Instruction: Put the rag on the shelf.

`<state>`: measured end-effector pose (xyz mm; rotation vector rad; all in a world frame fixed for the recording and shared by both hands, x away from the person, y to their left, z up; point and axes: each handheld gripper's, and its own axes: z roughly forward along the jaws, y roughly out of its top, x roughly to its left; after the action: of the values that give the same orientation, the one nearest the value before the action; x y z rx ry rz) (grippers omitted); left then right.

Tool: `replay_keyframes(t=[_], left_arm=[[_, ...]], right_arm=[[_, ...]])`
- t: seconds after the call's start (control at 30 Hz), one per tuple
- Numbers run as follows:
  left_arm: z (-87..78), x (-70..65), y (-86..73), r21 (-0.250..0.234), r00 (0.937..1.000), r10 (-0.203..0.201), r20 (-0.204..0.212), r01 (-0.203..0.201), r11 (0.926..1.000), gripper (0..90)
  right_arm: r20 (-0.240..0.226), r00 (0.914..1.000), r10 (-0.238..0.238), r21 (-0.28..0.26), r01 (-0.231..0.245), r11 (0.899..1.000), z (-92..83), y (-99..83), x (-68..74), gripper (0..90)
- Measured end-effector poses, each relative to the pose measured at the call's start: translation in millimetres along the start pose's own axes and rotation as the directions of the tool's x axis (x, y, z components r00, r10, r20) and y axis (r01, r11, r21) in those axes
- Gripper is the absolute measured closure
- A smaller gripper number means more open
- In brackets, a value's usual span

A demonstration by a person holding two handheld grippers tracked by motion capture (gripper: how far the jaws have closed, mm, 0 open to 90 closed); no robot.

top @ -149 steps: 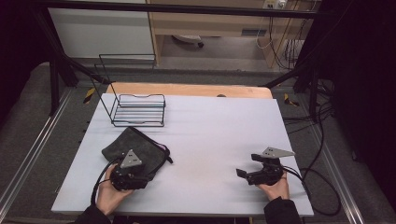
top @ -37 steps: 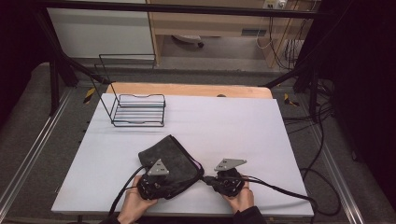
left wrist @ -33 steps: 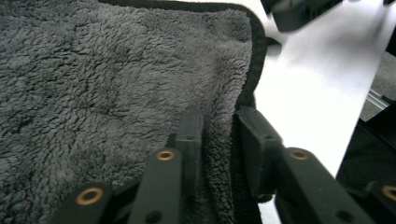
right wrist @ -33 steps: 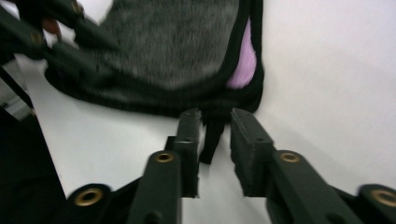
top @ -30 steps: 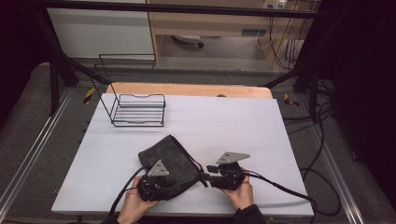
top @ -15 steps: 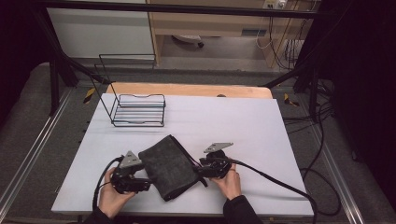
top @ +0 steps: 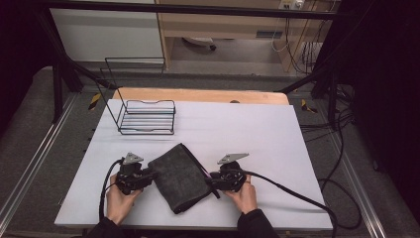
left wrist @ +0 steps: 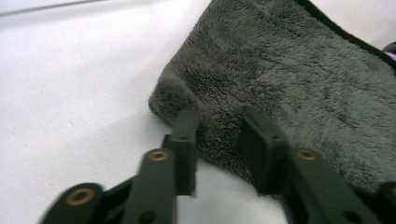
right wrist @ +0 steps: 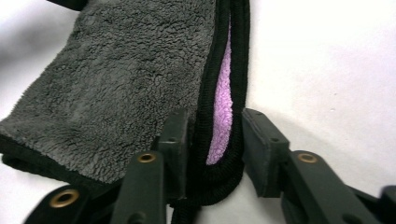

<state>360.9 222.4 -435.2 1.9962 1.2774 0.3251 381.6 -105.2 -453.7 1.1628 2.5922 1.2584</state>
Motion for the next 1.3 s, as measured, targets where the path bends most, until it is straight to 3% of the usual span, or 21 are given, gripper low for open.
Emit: replay_keyframes(t=[0.07,0.13,0.47,0.67,0.77,0.8,0.83,0.97,1.0,1.03,1.1,1.2,1.23,1.3], left_arm=[[1.6,1.0,0.6,-0.001,0.9999,-0.003,-0.011,0.003,1.0,76.2],[3.4,2.8,3.1,0.002,0.9999,-0.007,-0.011,0.007,1.0,85.9],[12.4,5.1,15.2,-0.019,1.0,0.003,-0.005,-0.003,0.9998,89.2],[19.2,7.5,25.7,-0.037,0.9996,-0.003,-0.027,0.002,0.9993,90.0],[15.6,5.6,23.8,-0.04,0.999,-0.016,-0.043,0.014,0.9991,89.6],[12.1,4.4,21.8,-0.039,0.9987,-0.021,-0.046,0.02,0.999,88.6],[7.9,2.5,19.4,-0.035,0.9987,-0.024,-0.046,0.023,0.9991,72.3],[-10.8,-11.5,4.3,-0.035,0.9995,0.009,-0.03,-0.01,0.9993,53.0],[-14.4,-15.8,0.3,-0.033,0.9998,0.013,-0.016,-0.014,0.9994,50.6],[-17.9,-21.9,-4.9,-0.036,0.9998,0.02,0.003,-0.02,0.9992,49.0],[-20.4,-30.8,-11.4,-0.034,0.9988,0.043,0.023,-0.042,0.9985,46.7],[-19.2,-44.0,-19.9,-0.013,0.9955,0.078,0.054,-0.077,0.9969,46.3],[-17.5,-47.0,-21.9,-0.005,0.9944,0.082,0.066,-0.082,0.9966,47.0],[-13.2,-51.5,-24.6,0.018,0.9932,0.092,0.071,-0.093,0.9955,47.0]], right_arm=[[-0.011,0.9999,0.011,0.004,-0.011,1.0,0.3,0.5,-0.5,69.6],[-0.02,0.9993,0.031,0.012,-0.03,0.999,-0.2,1.1,-0.5,73.3],[0.008,0.999,0.044,-0.015,-0.044,0.999,-4.5,-2.0,8.1,78.0],[0.018,0.9964,0.082,-0.039,-0.082,0.996,-6.2,-8.7,21.1,78.0],[0.041,0.9965,0.073,-0.048,-0.071,0.996,-6.4,-10.5,25.5,76.5],[0.041,0.9966,0.072,-0.049,-0.07,0.996,-6.6,-10.2,24.7,75.0],[0.044,0.9976,0.054,-0.05,-0.051,0.997,-6.8,-9.0,22.8,71.1],[0.049,0.9988,-0.005,-0.105,0.01,0.994,-9.6,-2.5,18.3,59.4],[0.049,0.9988,-0.005,-0.105,0.01,0.994,-9.6,-2.5,18.3,59.4],[0.047,0.9989,-0.007,-0.149,0.014,0.989,-8.6,8.4,12.7,53.1],[0.058,0.9981,-0.019,-0.173,0.029,0.984,-4.4,18.7,8.2,49.0],[0.065,0.9975,-0.028,-0.187,0.04,0.982,4.0,30.7,3.2,44.3],[0.052,0.9985,-0.018,-0.183,0.028,0.983,17.1,43.7,-2.0,43.5],[0.046,0.9989,-0.012,-0.179,0.02,0.984,21.9,47.8,-3.5,42.8]])
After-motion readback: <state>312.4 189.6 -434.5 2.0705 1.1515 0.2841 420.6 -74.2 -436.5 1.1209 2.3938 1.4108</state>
